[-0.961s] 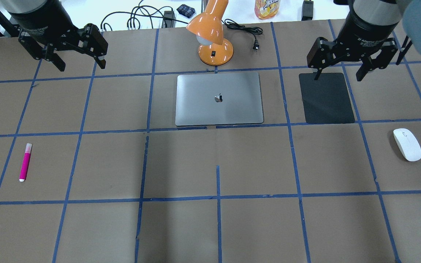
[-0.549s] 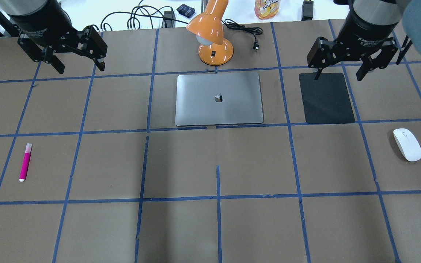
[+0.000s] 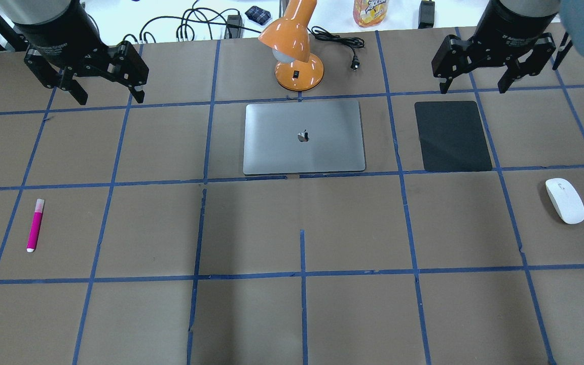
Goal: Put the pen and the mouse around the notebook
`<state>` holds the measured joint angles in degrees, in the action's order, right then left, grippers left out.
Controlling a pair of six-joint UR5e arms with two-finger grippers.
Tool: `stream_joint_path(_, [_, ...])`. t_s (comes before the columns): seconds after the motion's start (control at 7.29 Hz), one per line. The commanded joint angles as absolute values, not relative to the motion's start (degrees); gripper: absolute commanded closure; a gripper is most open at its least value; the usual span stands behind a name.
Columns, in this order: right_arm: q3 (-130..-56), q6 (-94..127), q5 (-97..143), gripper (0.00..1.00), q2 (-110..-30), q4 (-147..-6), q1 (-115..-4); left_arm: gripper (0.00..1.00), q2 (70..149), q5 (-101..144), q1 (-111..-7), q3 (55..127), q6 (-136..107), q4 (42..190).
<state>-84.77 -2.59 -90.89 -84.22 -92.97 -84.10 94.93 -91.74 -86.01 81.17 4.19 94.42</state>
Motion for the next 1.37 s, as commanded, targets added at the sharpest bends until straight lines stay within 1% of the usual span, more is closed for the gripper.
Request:
stream_joint_path(0.0, [-82.96, -10.67, -90.88, 0.00, -79.82, -92.90, -75.29, 0.00, 94.92, -92.54, -84.13, 82.17, 5.26, 93.87])
stream_joint_path(0.14, [-84.36, -18.03, -91.14, 0.00, -79.63, -93.25, -71.41, 0.00, 95.18, -92.55, -78.28, 84.27, 6.06, 94.04])
stream_joint_path(0.27, [-87.33, -23.67, -91.06, 0.00, -79.54, -93.86, -67.28, 0.00, 95.79, -92.11, -70.13, 88.20, 8.50, 92.65])
stream_joint_path(0.41, [-90.58, -24.43, -91.05, 0.00, -79.54, -97.17, -63.06, 0.00, 96.67, -92.11, -63.18, 91.81, 9.40, 90.64])
stream_joint_path(0.55, [-93.57, -27.48, -90.88, 0.00, -79.54, -99.90, -58.58, 0.00, 98.51, -92.11, -59.02, 94.80, 11.84, 85.22])
stream_joint_path(0.82, [-103.92, -34.09, -90.79, 0.00, -79.63, -111.73, -52.94, 0.00, 104.29, -92.72, -53.38, 100.87, 20.97, 69.96])
stream_joint_path(0.96, [-108.06, -36.62, -90.27, 0.00, -79.54, -116.93, -49.26, 0.00, 106.33, -92.64, -49.70, 103.77, 25.44, 64.91])
stream_joint_path(1.1, [-110.19, -39.35, -90.18, 0.00, -78.67, -120.38, -47.91, 0.00, 108.61, -92.64, -47.40, 105.19, 29.75, 60.69])
stream_joint_path(1.24, [-110.74, -42.42, -90.18, 0.00, -75.79, -126.07, -47.90, 0.00, 110.72, -92.20, -46.68, 106.51, 32.14, 56.21])
